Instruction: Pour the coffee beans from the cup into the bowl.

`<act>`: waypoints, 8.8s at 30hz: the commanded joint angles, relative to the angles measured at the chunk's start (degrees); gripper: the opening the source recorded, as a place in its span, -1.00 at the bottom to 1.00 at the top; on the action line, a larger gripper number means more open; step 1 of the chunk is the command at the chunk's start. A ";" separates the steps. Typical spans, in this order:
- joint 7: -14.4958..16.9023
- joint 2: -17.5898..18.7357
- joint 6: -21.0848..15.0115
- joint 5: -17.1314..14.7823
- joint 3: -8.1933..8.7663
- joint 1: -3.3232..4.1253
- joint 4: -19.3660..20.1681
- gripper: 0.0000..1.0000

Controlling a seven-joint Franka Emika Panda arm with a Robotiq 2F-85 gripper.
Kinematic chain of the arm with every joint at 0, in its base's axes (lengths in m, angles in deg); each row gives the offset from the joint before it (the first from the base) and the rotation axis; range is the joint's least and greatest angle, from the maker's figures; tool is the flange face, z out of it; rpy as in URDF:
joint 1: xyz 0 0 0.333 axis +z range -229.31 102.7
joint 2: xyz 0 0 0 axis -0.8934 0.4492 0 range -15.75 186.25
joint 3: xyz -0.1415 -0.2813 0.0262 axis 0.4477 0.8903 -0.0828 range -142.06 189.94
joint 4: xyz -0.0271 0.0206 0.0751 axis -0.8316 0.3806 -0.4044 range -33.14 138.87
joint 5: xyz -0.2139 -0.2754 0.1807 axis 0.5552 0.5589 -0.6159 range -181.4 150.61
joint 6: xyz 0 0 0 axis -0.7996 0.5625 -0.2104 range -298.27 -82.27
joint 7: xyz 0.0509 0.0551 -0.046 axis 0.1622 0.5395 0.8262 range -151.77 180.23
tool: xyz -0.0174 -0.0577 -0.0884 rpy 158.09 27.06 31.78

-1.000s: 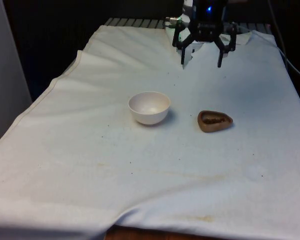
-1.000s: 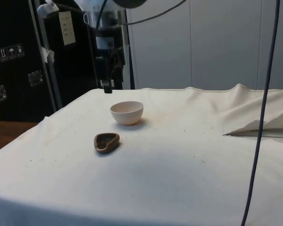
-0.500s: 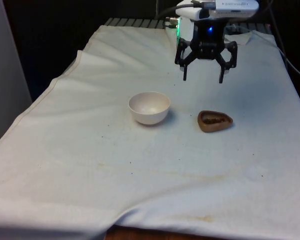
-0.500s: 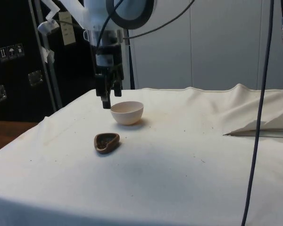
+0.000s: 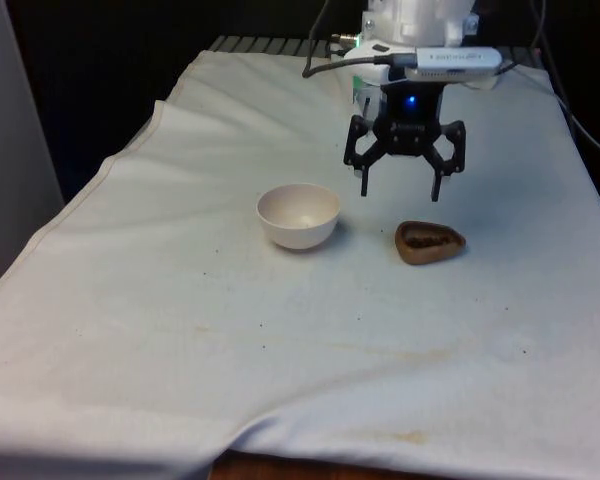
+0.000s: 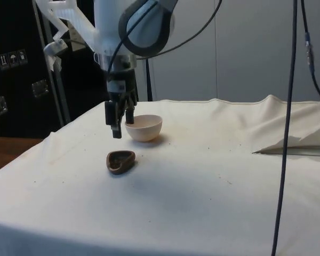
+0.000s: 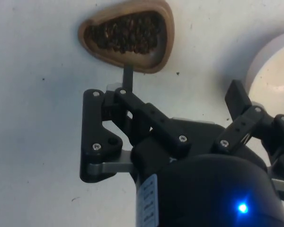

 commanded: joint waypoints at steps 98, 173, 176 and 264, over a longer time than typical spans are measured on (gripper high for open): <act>5.27 9.28 -8.65 -3.55 -0.46 -0.80 -1.55 1.00; 4.24 2.46 -1.60 -3.04 0.29 -0.40 -1.38 -0.94; 4.24 1.49 -0.34 -3.04 0.40 -0.46 -1.49 -0.94; 1.20 -2.98 11.80 25.15 11.52 -0.29 -6.36 -0.94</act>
